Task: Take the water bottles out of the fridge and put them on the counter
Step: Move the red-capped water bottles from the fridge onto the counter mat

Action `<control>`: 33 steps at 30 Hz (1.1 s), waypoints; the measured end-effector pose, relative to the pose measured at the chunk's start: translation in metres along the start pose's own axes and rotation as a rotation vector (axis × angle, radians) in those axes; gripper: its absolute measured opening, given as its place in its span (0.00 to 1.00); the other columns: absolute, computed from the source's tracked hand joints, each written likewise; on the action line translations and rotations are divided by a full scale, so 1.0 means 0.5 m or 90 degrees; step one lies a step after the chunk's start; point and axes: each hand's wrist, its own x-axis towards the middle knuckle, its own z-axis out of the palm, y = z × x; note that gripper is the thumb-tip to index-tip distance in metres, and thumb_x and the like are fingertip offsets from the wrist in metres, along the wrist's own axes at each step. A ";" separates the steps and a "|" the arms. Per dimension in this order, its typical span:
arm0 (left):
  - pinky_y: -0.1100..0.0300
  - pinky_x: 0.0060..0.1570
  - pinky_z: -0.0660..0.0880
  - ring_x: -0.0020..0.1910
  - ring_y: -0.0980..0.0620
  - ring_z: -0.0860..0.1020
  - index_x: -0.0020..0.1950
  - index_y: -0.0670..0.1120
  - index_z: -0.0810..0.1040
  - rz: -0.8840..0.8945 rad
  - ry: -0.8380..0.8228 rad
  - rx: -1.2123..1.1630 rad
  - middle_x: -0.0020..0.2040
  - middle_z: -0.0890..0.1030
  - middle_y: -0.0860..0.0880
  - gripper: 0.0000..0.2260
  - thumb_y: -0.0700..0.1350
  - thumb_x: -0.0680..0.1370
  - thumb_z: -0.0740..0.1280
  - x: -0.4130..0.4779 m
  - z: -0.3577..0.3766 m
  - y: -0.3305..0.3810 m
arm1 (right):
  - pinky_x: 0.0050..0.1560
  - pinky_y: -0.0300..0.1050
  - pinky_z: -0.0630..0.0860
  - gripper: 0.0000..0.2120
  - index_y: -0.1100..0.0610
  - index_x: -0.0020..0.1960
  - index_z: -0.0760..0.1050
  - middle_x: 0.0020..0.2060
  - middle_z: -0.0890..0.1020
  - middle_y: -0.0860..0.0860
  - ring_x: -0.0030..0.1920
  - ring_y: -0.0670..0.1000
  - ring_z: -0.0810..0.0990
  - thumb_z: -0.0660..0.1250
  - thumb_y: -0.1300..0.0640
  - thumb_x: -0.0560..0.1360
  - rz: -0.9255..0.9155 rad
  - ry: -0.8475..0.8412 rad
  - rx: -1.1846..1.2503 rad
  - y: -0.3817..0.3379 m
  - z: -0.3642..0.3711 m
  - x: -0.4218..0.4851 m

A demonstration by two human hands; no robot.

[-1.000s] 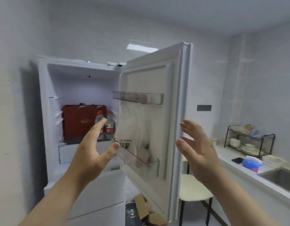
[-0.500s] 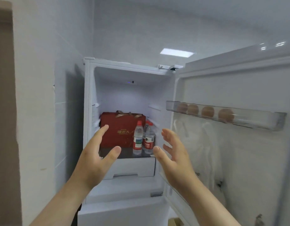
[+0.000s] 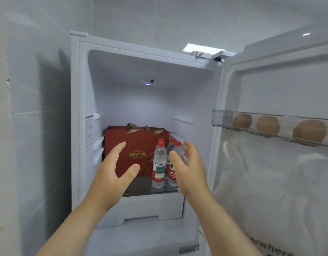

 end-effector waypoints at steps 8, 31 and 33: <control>0.55 0.65 0.65 0.67 0.60 0.62 0.76 0.62 0.60 -0.013 -0.027 0.011 0.69 0.63 0.66 0.33 0.63 0.73 0.67 0.137 0.124 -0.149 | 0.37 0.24 0.72 0.24 0.41 0.71 0.63 0.57 0.72 0.35 0.50 0.29 0.75 0.67 0.46 0.78 0.067 0.106 -0.080 0.117 0.014 0.179; 0.63 0.37 0.74 0.44 0.62 0.77 0.46 0.64 0.73 -0.161 -0.185 -0.058 0.48 0.79 0.57 0.17 0.53 0.63 0.76 0.355 0.369 -0.414 | 0.54 0.56 0.81 0.21 0.45 0.58 0.77 0.49 0.84 0.45 0.49 0.50 0.84 0.75 0.57 0.67 0.265 0.057 -0.256 0.379 0.063 0.418; 0.65 0.35 0.73 0.43 0.62 0.79 0.47 0.64 0.74 -0.185 -0.203 -0.074 0.45 0.81 0.57 0.19 0.51 0.62 0.76 0.349 0.376 -0.424 | 0.54 0.56 0.81 0.21 0.45 0.58 0.76 0.50 0.84 0.46 0.50 0.51 0.84 0.75 0.57 0.67 0.276 0.044 -0.266 0.386 0.063 0.421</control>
